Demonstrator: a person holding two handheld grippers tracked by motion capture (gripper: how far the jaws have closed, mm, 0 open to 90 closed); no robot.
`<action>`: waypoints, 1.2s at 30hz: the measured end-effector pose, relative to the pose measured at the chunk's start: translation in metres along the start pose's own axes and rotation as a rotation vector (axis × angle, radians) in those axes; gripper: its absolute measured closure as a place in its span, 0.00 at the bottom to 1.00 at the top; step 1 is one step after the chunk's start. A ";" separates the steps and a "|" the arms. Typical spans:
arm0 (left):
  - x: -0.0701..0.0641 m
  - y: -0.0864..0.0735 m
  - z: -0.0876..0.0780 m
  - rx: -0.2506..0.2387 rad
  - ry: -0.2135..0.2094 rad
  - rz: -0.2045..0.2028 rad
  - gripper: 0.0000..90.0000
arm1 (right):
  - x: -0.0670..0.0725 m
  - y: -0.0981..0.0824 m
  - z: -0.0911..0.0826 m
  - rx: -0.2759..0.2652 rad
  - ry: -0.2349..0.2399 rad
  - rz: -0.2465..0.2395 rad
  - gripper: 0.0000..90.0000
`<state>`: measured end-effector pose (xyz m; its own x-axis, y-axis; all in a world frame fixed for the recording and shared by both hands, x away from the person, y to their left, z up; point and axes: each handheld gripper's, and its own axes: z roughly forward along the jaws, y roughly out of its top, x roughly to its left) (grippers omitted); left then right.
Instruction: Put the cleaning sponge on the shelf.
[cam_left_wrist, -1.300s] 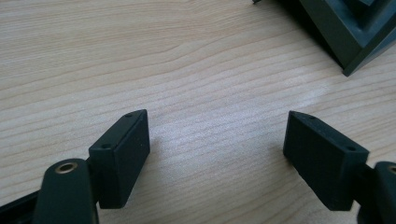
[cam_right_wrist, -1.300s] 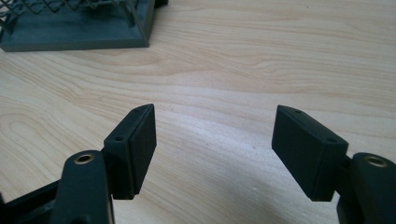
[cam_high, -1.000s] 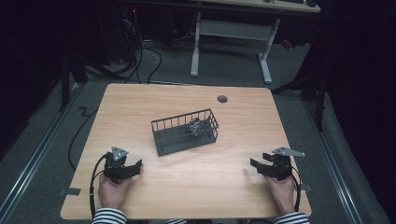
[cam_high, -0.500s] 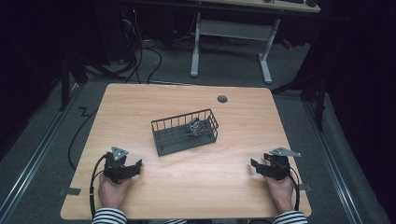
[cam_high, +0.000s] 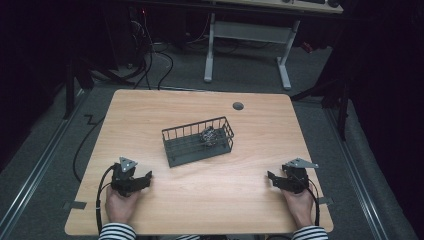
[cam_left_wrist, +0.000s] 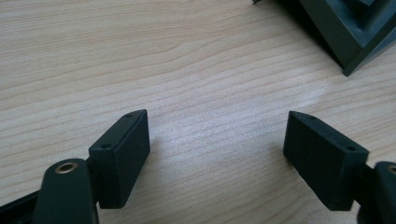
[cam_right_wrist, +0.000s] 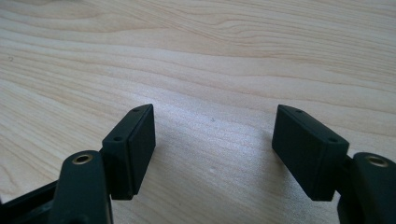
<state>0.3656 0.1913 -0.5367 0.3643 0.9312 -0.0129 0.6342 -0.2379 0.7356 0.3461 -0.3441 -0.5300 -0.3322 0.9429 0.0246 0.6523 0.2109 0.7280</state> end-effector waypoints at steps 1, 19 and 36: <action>0.000 0.000 0.000 0.000 0.000 0.000 0.26 | 0.001 0.000 0.000 0.002 -0.006 -0.008 0.34; 0.000 0.000 0.000 0.000 0.000 0.000 0.26 | 0.004 0.000 0.000 0.010 -0.030 -0.035 0.34; 0.000 0.000 0.000 -0.002 0.000 -0.001 0.26 | 0.004 0.000 0.000 0.010 -0.032 -0.032 0.33</action>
<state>0.3655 0.1911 -0.5368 0.3638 0.9314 -0.0140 0.6336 -0.2364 0.7366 0.3446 -0.3401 -0.5304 -0.3315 0.9432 -0.0206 0.6485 0.2437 0.7212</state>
